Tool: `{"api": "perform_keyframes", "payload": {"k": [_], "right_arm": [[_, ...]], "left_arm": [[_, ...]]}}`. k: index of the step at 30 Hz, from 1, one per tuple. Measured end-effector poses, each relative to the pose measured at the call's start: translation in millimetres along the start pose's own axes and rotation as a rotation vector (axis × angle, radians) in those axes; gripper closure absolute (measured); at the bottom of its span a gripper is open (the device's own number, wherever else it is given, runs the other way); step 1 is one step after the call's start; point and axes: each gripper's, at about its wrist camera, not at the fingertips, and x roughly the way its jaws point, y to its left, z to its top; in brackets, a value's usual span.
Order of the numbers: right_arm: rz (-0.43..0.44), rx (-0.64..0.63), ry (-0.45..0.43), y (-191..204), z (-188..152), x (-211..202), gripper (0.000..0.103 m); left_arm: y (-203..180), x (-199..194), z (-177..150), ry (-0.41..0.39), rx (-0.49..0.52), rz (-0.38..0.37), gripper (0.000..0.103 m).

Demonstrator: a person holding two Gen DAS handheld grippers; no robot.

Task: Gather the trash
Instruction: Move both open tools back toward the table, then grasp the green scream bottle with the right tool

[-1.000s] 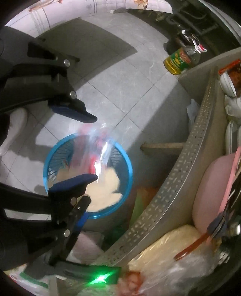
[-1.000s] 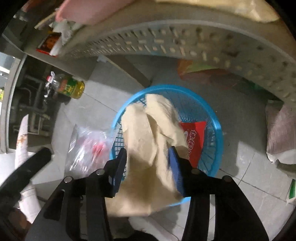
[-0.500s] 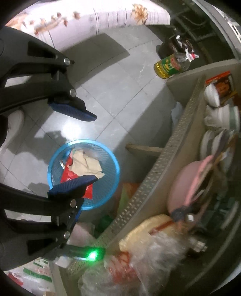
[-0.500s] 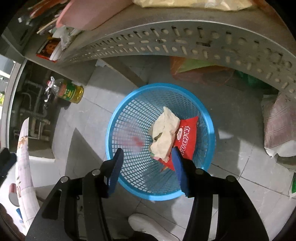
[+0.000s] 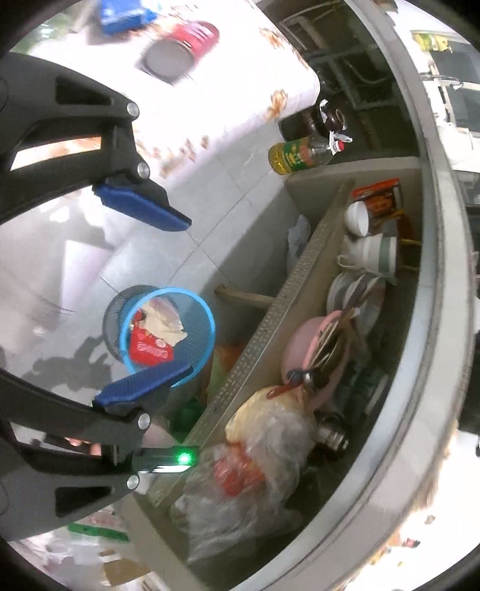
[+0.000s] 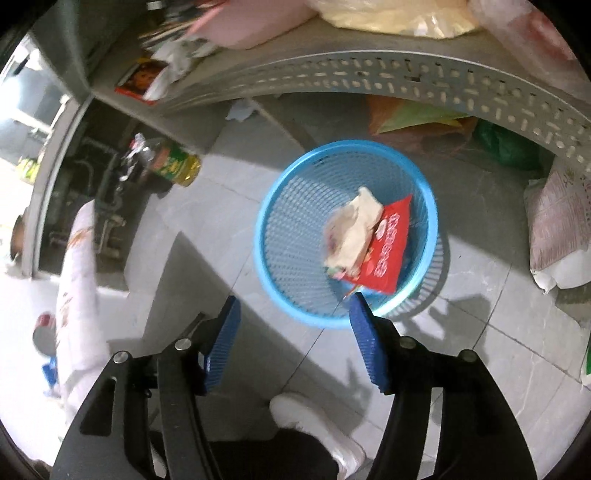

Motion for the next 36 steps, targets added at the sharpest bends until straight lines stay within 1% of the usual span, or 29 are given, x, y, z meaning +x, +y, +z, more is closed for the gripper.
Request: {"api": "perform_keyframes", "payload": {"k": [4, 8, 11, 15, 16, 18, 19, 21, 23, 25, 27, 28, 30, 32, 34, 35, 36], "right_arm": [[0.032, -0.095, -0.005, 31.1, -14.0, -26.5, 0.039], [0.073, -0.210, -0.037, 71.9, -18.3, -52.3, 0.038], [0.127, -0.318, -0.060, 114.9, -26.1, -70.7, 0.037], [0.232, -0.505, -0.048, 184.5, -48.8, -87.1, 0.035], [0.264, -0.559, -0.033, 204.1, -57.3, -89.7, 0.034], [0.321, -0.610, 0.004, 230.6, -73.2, -92.0, 0.033], [0.379, -0.632, 0.049, 248.1, -84.3, -91.0, 0.033], [0.454, -0.639, 0.135, 269.7, -99.0, -85.4, 0.032], [0.530, -0.637, 0.237, 291.2, -118.3, -74.8, 0.032], [0.556, -0.647, 0.293, 306.8, -136.1, -65.9, 0.032], [0.558, -0.666, 0.314, 321.8, -154.0, -61.2, 0.032], [0.557, -0.671, 0.323, 326.4, -159.8, -58.6, 0.032], [0.563, -0.670, 0.344, 333.3, -165.3, -52.7, 0.032], [0.564, -0.660, 0.372, 339.9, -171.0, -44.8, 0.032], [0.563, -0.647, 0.392, 345.5, -175.4, -39.5, 0.032], [0.558, -0.635, 0.401, 347.2, -178.3, -36.8, 0.032], [0.558, -0.627, 0.406, 347.8, -178.7, -35.1, 0.032]], "left_arm": [[16.1, -42.6, -40.6, -0.030, -0.026, 0.025, 0.032], [46.3, -80.3, -81.3, -0.051, -0.106, 0.083, 0.030], [69.9, -106.6, -112.0, -0.071, -0.176, 0.141, 0.030], [108.1, -139.5, -152.0, -0.102, -0.311, 0.211, 0.030], [117.9, -147.4, -160.9, -0.114, -0.348, 0.225, 0.030], [139.2, -163.8, -177.7, -0.147, -0.427, 0.251, 0.030], [145.3, -169.1, -183.1, -0.164, -0.450, 0.259, 0.030], [166.5, -185.6, -194.6, -0.209, -0.506, 0.300, 0.030], [187.6, -199.1, -197.8, -0.263, -0.543, 0.346, 0.030], [206.6, -211.4, -200.1, -0.321, -0.575, 0.405, 0.030], [231.1, -222.0, -204.5, -0.365, -0.626, 0.459, 0.030], [239.5, -224.1, -205.3, -0.376, -0.643, 0.468, 0.030], [265.6, -224.2, -207.1, -0.367, -0.695, 0.469, 0.030], [283.8, -220.0, -209.1, -0.355, -0.739, 0.434, 0.031], [301.6, -212.5, -213.7, -0.336, -0.797, 0.385, 0.031], [306.0, -208.8, -214.8, -0.330, -0.809, 0.357, 0.031], [310.5, -202.9, -215.9, -0.320, -0.823, 0.303, 0.031]]}}
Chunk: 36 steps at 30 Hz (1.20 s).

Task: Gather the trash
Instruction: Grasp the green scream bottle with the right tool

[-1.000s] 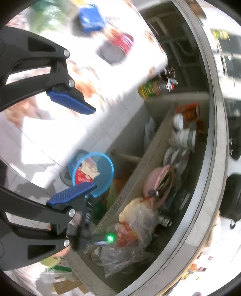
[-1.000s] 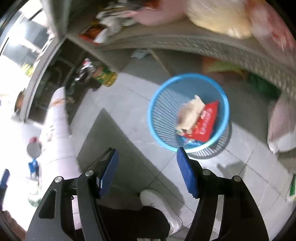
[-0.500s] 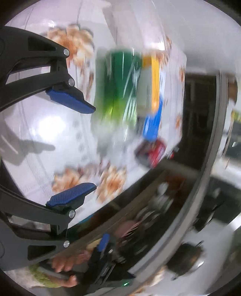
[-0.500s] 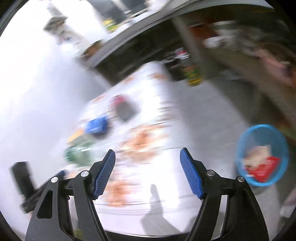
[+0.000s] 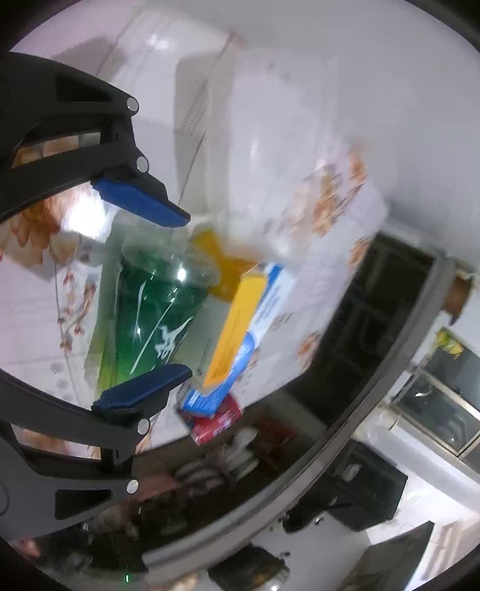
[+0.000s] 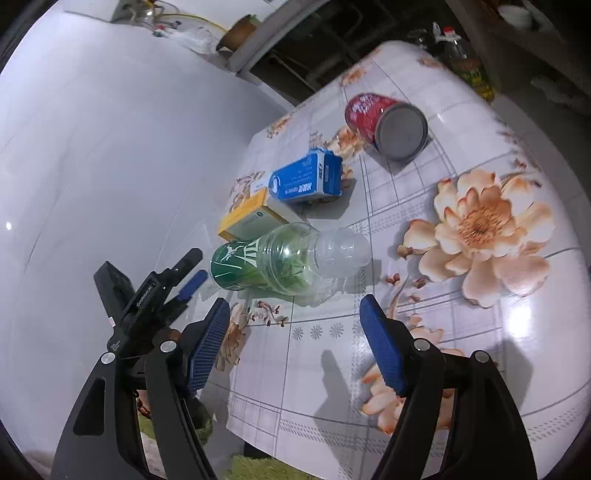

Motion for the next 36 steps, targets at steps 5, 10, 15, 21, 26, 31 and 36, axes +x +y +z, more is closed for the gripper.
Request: {"api": "perform_keyframes", "payload": {"k": [5, 10, 15, 21, 26, 31, 36], "right_arm": [[-0.007, 0.034, 0.003, -4.2, 3.6, 5.5, 0.032], [-0.041, 0.058, -0.001, -13.6, 6.1, 4.0, 0.032], [-0.067, 0.124, -0.011, -32.5, 4.6, 1.5, 0.032], [-0.069, 0.165, -0.020, -39.0, 0.7, -1.3, 0.032], [-0.124, 0.131, -0.031, -36.8, 5.3, -5.3, 0.032], [-0.169, 0.061, 0.022, -33.7, 21.7, 5.6, 0.032], [-0.210, -0.033, 0.101, -24.0, 37.6, 24.9, 0.032]], "left_arm": [[5.5, 3.5, -13.0, 0.042, -0.022, -0.128, 0.031], [-14.6, -16.2, -51.7, 0.207, 0.085, -0.439, 0.031], [-44.1, -40.6, -76.0, 0.190, 0.267, -0.439, 0.030], [-50.9, 2.1, -49.9, 0.180, 0.221, -0.269, 0.030], [-61.1, 21.4, -53.2, 0.223, 0.211, -0.249, 0.030], [-55.7, 12.0, -58.7, 0.193, 0.234, -0.212, 0.031], [-35.1, -12.8, -54.0, 0.135, 0.258, -0.094, 0.032]]}}
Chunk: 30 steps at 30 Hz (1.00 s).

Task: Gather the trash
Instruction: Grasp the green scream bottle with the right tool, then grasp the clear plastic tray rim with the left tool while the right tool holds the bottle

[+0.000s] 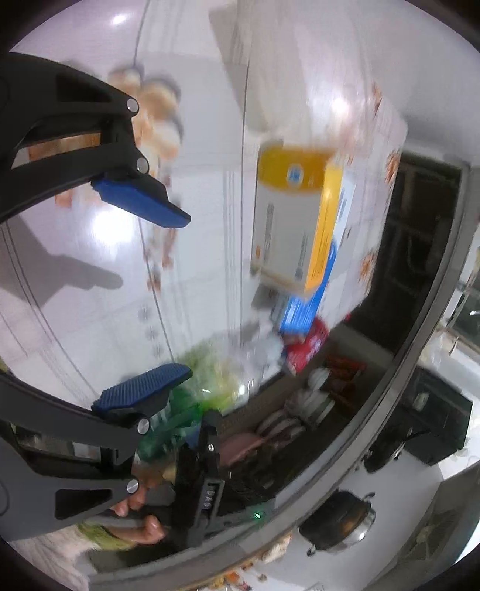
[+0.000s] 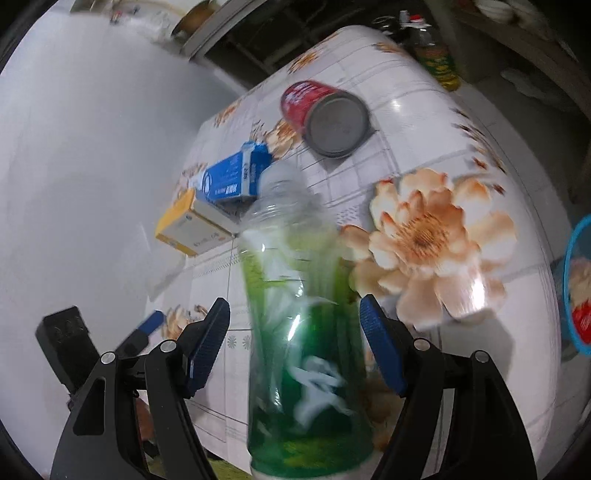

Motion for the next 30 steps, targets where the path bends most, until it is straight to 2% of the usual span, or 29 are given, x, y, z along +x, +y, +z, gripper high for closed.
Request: {"api": "perform_keyframes", "payload": {"k": [4, 7, 8, 9, 12, 16, 18, 20, 23, 25, 30], "right_arm": [[-0.063, -0.092, 0.057, 12.2, 4.8, 13.1, 0.032], [-0.089, -0.113, 0.093, 12.6, 2.1, 22.6, 0.032], [-0.096, -0.115, 0.100, 12.1, 0.3, 24.5, 0.036], [-0.103, -0.117, 0.109, 11.0, -1.2, 27.2, 0.041], [-0.105, -0.131, 0.097, 11.8, -4.3, 27.7, 0.042], [-0.114, -0.144, 0.096, 14.3, -7.3, 28.0, 0.042], [-0.107, -0.141, 0.094, 13.7, -6.6, 28.2, 0.042], [-0.101, -0.139, 0.093, 12.8, -6.7, 27.3, 0.042], [-0.098, -0.144, 0.092, 11.6, -7.3, 24.8, 0.042], [-0.095, -0.144, 0.093, 9.5, -7.2, 22.7, 0.042], [-0.091, -0.143, 0.096, 7.9, -5.5, 20.6, 0.042]], "left_arm": [[10.7, -24.7, 3.7, -0.072, 0.073, 0.186, 0.033], [14.7, -38.6, 17.3, -0.125, 0.148, 0.319, 0.033], [17.5, -42.8, 25.2, -0.144, 0.162, 0.355, 0.033], [20.2, -47.2, 31.2, -0.155, 0.164, 0.369, 0.033], [28.4, -52.5, 60.7, -0.192, 0.166, 0.419, 0.033], [49.3, -38.3, 107.5, -0.173, 0.105, 0.478, 0.033], [58.7, -27.1, 125.4, -0.165, 0.107, 0.518, 0.033], [70.9, -16.5, 135.7, -0.115, 0.105, 0.547, 0.033], [82.1, -10.0, 138.2, -0.044, 0.056, 0.535, 0.033], [84.1, -13.1, 130.0, -0.008, 0.020, 0.491, 0.034], [70.6, -30.1, 89.3, 0.108, -0.067, 0.266, 0.035]]}}
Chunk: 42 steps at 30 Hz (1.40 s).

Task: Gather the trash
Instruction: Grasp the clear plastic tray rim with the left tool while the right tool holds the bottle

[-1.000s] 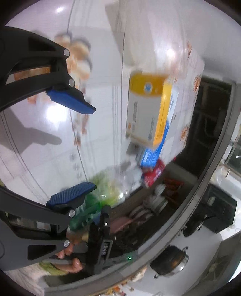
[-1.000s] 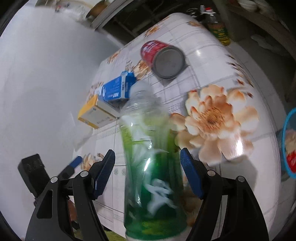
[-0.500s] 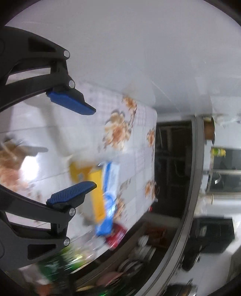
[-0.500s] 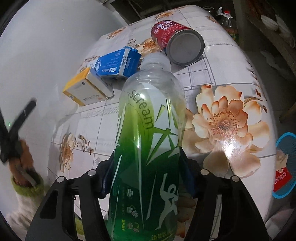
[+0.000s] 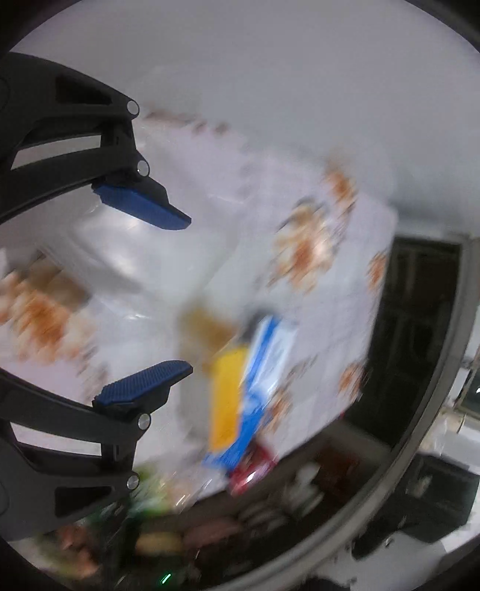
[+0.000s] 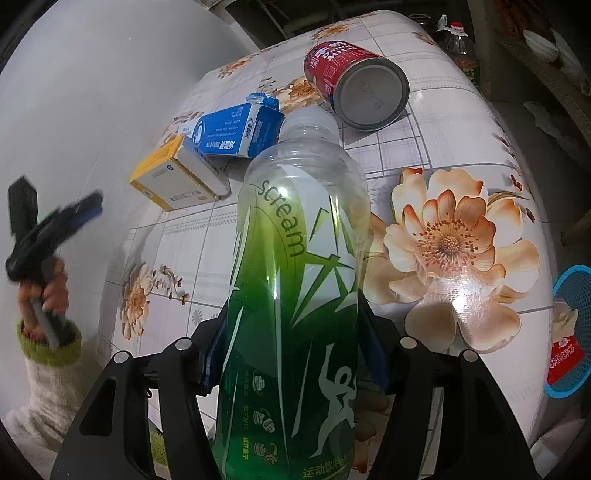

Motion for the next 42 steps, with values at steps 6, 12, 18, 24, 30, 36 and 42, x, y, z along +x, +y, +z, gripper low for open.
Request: {"api": "perform_keyframes", "payload": {"k": [6, 12, 18, 24, 30, 36, 42], "right_arm": [[-0.001, 0.000, -0.001, 1.0, 0.6, 0.0, 0.042], [-0.001, 0.003, -0.006, 2.0, -5.7, -1.0, 0.043], [0.012, 0.017, -0.008, -2.4, -9.7, -4.0, 0.043], [0.012, 0.014, -0.012, -1.3, -6.8, -2.6, 0.042], [0.027, 0.025, -0.023, -3.0, -7.6, -3.1, 0.042], [0.026, 0.025, -0.026, -2.6, -8.5, -3.7, 0.042], [0.027, 0.025, -0.027, -3.5, -7.1, -3.7, 0.042]], "left_arm": [[-7.3, -32.9, -28.5, -0.072, 0.006, -0.042, 0.034], [9.5, -21.1, -22.5, -0.130, 0.030, 0.320, 0.036], [0.8, -23.5, -47.8, -0.098, 0.048, 0.194, 0.044], [-38.6, -34.6, -82.8, -0.151, 0.247, 0.165, 0.044], [-40.0, -4.2, -79.3, -0.080, 0.268, 0.289, 0.060], [-39.3, -2.4, -77.4, -0.076, 0.275, 0.323, 0.094], [-66.8, -12.4, -98.4, -0.050, 0.370, 0.354, 0.099]]}}
